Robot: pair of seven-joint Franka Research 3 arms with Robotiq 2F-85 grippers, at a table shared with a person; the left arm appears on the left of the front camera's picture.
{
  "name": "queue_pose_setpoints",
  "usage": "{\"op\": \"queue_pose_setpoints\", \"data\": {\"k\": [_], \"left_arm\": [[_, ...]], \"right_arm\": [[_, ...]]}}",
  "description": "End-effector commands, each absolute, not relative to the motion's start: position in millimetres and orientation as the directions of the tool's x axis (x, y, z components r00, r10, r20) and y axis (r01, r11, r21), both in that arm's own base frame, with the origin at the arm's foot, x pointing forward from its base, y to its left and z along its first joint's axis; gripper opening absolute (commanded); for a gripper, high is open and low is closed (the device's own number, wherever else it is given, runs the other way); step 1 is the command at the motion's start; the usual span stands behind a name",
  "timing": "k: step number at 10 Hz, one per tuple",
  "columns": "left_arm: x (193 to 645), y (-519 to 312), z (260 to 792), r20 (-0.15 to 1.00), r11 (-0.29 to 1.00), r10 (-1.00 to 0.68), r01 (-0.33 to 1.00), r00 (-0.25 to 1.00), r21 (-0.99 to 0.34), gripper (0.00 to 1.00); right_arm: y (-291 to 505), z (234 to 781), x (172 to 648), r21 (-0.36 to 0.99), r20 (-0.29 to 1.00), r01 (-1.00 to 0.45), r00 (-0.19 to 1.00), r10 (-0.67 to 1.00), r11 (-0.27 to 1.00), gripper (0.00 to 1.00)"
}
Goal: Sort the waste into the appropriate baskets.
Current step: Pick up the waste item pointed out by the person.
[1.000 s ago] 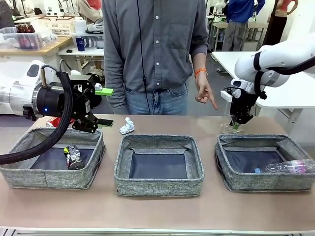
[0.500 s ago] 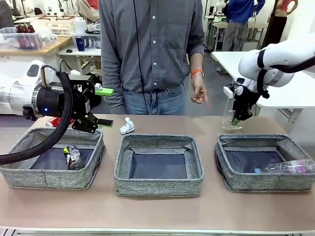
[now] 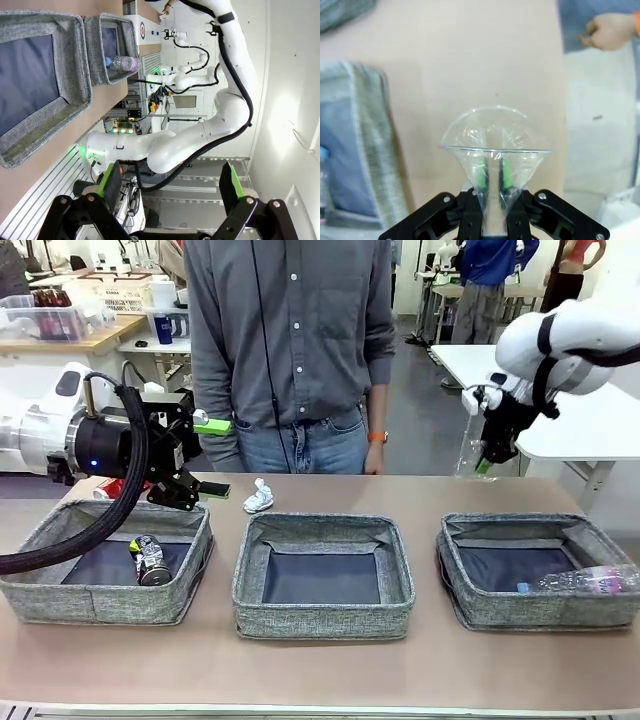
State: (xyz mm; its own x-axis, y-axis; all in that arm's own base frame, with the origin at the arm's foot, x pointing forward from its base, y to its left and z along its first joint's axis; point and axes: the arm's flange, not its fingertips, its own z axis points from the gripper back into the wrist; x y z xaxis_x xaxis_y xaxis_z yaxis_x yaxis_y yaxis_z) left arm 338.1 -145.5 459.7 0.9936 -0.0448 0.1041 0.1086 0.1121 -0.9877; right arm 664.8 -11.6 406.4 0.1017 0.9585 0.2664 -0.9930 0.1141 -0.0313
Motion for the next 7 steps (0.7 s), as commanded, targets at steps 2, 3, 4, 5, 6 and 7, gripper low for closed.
{"op": "queue_pose_setpoints", "data": {"k": [2, 3, 4, 5, 6, 7], "left_arm": [[337.5, -147.2, 462.4, 0.096, 0.11, -0.036, 0.1, 0.995, -0.989, 1.0], [337.5, -147.2, 462.4, 0.096, 0.11, -0.036, 0.1, 0.995, -0.989, 1.0], [337.5, -147.2, 462.4, 0.096, 0.11, -0.036, 0.1, 0.995, -0.989, 1.0], [337.5, -147.2, 462.4, 0.096, 0.11, -0.036, 0.1, 0.995, -0.989, 1.0], [337.5, -147.2, 462.4, 0.096, 0.11, -0.036, 0.1, 0.995, -0.989, 1.0], [337.5, -147.2, 462.4, 0.096, 0.11, -0.036, 0.1, 0.995, -0.989, 1.0]], "right_arm": [[10.2, 479.1, 601.0, 0.145, 0.151, -0.844, 0.535, 0.832, 0.516, 0.12], [21.1, 491.6, 575.4, 0.171, 0.114, -0.778, 0.625, 0.773, 0.604, 0.12], [31.5, 498.5, 550.2, 0.18, 0.117, -0.721, 0.691, 0.713, 0.669, 0.12], [37.2, 500.2, 530.2, 0.193, 0.136, -0.659, 0.752, 0.645, 0.727, 0.12], [38.0, 499.1, 516.7, 0.207, 0.159, -0.606, 0.796, 0.585, 0.768, 0.12], [36.5, 495.6, 510.1, 0.235, 0.164, -0.572, 0.82, 0.548, 0.786, 0.12]]}}
